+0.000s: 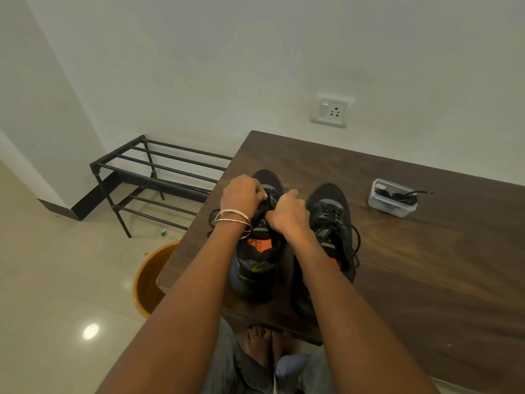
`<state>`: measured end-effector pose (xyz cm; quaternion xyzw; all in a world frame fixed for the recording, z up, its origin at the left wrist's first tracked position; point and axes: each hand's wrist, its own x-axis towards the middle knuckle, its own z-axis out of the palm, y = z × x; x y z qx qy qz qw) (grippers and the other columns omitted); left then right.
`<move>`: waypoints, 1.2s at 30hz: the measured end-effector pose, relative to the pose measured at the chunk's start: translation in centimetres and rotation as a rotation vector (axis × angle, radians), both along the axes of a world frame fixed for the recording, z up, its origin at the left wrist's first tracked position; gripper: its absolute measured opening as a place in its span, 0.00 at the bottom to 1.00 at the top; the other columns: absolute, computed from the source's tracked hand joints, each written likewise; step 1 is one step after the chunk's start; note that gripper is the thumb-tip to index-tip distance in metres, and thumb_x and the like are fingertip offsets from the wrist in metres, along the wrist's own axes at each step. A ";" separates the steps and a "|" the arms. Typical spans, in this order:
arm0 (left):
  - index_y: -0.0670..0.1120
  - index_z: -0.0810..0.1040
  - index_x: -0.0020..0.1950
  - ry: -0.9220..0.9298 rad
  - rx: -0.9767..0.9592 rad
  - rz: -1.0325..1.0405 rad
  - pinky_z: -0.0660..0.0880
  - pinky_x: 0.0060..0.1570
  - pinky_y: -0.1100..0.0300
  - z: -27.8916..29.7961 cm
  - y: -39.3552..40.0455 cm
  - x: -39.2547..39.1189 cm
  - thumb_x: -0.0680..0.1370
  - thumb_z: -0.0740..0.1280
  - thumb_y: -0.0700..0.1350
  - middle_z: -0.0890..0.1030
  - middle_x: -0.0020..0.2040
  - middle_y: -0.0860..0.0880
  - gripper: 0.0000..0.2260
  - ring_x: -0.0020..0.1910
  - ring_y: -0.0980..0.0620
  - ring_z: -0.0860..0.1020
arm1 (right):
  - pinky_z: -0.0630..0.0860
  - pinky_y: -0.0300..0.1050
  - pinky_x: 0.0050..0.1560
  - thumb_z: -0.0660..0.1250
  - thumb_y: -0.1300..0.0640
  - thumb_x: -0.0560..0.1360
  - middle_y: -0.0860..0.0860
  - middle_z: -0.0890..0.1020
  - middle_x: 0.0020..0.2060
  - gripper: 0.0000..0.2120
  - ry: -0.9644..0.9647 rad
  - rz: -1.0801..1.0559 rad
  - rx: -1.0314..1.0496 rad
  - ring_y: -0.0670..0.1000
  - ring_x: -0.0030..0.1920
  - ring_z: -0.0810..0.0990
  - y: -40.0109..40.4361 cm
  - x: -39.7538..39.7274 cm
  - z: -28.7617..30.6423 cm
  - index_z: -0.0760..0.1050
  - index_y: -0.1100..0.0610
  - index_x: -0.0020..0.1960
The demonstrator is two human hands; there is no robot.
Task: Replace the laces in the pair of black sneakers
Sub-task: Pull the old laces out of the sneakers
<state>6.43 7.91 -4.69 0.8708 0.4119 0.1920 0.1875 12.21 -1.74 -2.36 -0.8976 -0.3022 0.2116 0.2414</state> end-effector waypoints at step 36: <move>0.38 0.79 0.57 0.237 0.214 -0.005 0.73 0.52 0.50 0.4 -0.8 1.8 0.81 0.62 0.43 0.77 0.56 0.41 0.11 0.55 0.39 0.77 | 0.70 0.48 0.48 0.61 0.55 0.79 0.62 0.75 0.63 0.17 0.146 0.046 -0.073 0.63 0.60 0.76 0.3 0.6 -0.6 0.72 0.63 0.64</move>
